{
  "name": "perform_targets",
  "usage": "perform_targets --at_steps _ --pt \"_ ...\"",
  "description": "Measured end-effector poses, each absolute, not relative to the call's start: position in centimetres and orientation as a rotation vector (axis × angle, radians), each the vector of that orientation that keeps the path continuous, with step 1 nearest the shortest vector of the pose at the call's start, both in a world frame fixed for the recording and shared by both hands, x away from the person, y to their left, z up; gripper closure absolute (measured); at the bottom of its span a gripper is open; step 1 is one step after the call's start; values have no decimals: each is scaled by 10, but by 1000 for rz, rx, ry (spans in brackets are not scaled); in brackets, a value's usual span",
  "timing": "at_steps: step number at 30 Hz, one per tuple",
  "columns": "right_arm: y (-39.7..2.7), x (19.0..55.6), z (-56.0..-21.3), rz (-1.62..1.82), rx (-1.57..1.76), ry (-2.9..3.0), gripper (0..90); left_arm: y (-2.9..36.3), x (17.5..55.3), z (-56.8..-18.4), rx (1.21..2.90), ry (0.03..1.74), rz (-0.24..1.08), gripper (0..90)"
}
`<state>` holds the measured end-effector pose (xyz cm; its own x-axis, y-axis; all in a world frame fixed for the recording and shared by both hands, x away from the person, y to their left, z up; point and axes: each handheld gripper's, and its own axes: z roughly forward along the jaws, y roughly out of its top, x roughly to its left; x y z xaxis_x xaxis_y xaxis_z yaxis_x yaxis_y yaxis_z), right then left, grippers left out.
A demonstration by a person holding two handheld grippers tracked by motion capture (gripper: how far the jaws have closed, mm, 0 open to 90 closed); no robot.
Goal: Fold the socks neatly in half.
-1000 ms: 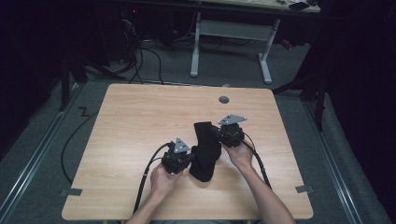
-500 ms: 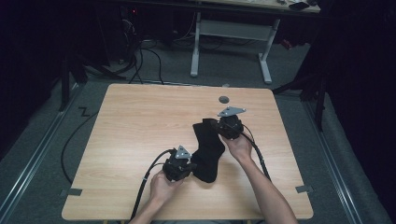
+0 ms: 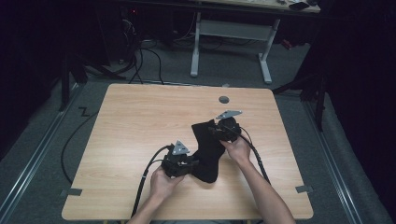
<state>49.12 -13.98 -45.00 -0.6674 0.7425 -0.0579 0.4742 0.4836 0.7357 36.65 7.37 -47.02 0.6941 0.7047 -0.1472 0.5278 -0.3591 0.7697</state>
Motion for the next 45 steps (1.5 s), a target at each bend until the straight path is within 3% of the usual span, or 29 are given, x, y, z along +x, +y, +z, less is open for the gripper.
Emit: perform_targets --at_steps 7,16,26,45 --pt "-150 466 -445 1048 990 2353 669 75 373 -467 2041 964 300 614" --pt "-140 435 -479 1012 965 2448 655 77 392 -466 2064 1022 366 557" --pt "-141 415 -493 1016 980 2466 620 74 409 -463 2053 1060 405 505" --pt "-135 382 -500 1057 812 2523 616 60 443 -461 2084 1102 429 478"
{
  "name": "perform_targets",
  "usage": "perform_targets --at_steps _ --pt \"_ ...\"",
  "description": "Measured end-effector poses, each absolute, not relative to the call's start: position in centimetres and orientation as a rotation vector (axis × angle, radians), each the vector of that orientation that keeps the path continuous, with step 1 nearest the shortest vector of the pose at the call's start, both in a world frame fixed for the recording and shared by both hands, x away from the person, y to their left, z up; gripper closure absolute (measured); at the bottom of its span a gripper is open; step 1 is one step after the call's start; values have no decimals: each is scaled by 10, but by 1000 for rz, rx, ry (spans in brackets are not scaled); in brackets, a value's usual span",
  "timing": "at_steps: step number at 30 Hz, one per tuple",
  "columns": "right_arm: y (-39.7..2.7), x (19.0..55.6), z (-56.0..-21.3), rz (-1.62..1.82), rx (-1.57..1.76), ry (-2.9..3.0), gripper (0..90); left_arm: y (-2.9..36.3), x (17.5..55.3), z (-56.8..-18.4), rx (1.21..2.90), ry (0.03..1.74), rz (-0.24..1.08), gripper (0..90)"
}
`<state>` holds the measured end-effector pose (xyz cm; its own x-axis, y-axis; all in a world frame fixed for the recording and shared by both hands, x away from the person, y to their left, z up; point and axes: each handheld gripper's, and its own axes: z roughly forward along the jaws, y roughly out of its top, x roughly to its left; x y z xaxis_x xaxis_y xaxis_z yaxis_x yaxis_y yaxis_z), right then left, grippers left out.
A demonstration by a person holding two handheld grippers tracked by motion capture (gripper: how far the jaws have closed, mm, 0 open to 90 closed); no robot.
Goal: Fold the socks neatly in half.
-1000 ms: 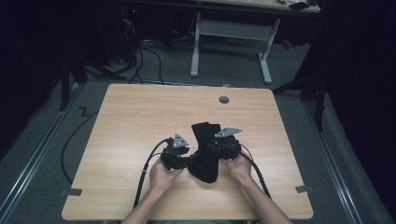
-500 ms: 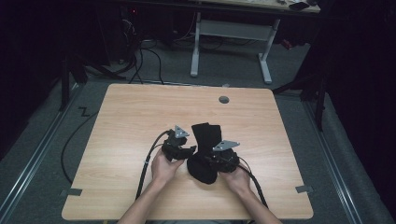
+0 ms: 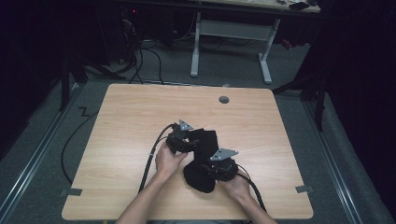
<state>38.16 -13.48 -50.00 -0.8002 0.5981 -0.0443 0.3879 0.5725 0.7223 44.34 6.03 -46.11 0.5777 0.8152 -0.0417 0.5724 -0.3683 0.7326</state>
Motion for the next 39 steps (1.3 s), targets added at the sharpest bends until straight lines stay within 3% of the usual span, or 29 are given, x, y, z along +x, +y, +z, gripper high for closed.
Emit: perform_targets --at_steps 18,23,29,32,39 --pt "-137 382 -500 1071 803 2532 750 29 478 -488 2127 1154 412 494" --pt "-137 382 -500 1066 787 2537 822 23 480 -488 2153 1132 423 607" --pt "-137 382 -500 1060 779 2538 840 17 480 -486 2198 1091 433 734" --pt "-137 382 -500 1058 780 2538 848 16 480 -485 2204 1077 426 850" --pt "-139 383 -499 1075 800 2537 862 23 478 -475 2167 1050 426 885"
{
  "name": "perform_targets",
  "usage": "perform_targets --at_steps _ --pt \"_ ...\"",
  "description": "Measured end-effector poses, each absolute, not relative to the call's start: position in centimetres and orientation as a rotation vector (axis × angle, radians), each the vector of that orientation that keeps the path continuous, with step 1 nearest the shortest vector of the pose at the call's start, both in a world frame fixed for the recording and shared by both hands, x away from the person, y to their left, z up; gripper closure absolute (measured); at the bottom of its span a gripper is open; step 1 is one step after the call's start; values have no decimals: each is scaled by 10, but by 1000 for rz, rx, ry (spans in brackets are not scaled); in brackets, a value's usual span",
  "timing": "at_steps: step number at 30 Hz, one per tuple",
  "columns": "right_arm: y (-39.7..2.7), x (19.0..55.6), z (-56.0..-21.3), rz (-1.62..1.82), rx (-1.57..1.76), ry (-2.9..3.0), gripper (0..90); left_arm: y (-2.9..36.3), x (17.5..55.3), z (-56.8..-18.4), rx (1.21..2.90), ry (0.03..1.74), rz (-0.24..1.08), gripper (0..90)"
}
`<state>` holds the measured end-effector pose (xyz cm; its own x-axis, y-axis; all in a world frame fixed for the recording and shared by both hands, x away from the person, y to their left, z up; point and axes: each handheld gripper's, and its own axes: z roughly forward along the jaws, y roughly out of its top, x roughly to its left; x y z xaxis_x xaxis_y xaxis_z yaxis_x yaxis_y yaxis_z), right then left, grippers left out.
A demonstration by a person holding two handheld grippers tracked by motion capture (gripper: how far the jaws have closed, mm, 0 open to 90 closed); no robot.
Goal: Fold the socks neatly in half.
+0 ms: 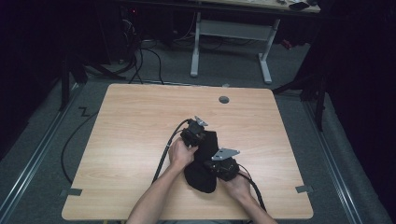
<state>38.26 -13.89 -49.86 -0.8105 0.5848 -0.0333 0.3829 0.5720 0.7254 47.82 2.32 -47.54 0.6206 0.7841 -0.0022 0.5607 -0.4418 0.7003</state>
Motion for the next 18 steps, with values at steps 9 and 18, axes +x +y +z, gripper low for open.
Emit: perform_targets --at_steps 9,18 --pt "-148 381 -487 1150 829 2482 867 36 468 -451 2064 1016 439 887" --pt "-150 380 -470 1207 815 2449 866 54 459 -446 1995 1037 457 887"
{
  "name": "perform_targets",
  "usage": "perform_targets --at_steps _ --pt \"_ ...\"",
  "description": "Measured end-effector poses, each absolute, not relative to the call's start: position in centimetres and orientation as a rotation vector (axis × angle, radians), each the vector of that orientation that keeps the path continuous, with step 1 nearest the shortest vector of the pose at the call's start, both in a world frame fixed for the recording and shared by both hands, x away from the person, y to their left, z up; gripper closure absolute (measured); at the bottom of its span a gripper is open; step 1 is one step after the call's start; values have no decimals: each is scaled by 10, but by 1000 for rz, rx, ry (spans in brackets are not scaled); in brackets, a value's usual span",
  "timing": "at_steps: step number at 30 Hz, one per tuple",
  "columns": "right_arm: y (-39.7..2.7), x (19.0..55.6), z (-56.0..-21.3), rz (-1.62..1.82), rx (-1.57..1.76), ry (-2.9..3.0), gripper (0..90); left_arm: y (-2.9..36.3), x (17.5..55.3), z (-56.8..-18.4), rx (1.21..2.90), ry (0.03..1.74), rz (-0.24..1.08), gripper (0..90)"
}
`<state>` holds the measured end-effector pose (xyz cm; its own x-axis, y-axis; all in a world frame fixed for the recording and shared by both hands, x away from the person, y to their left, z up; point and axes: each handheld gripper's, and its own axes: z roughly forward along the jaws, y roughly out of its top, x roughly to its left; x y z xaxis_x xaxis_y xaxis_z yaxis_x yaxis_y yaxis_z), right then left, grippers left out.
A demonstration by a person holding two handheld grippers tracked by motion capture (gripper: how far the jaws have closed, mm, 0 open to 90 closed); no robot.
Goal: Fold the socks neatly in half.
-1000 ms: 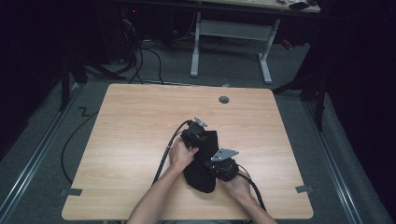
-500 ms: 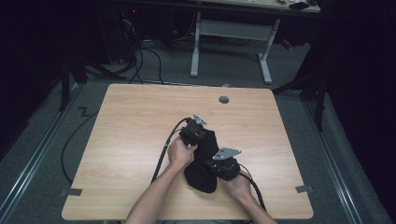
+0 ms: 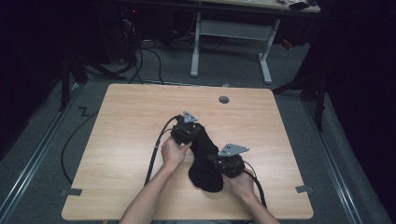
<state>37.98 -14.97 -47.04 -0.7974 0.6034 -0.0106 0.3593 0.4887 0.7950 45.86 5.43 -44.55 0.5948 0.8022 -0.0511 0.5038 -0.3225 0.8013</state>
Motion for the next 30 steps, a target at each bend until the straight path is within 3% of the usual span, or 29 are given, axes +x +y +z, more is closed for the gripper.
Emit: perform_targets --at_steps 10,15,16,20,30 --pt "-147 390 -480 1138 862 2491 855 74 449 -474 2010 1130 405 884" --pt "-145 395 -489 1091 895 2529 804 73 452 -489 2046 1170 371 874" --pt "-146 397 -492 1083 918 2542 745 73 453 -492 2040 1181 365 870" --pt "-153 395 -490 1118 944 2519 675 74 453 -491 2045 1181 388 828" --pt "-158 392 -497 1080 958 2543 682 77 460 -493 2063 1199 458 783"
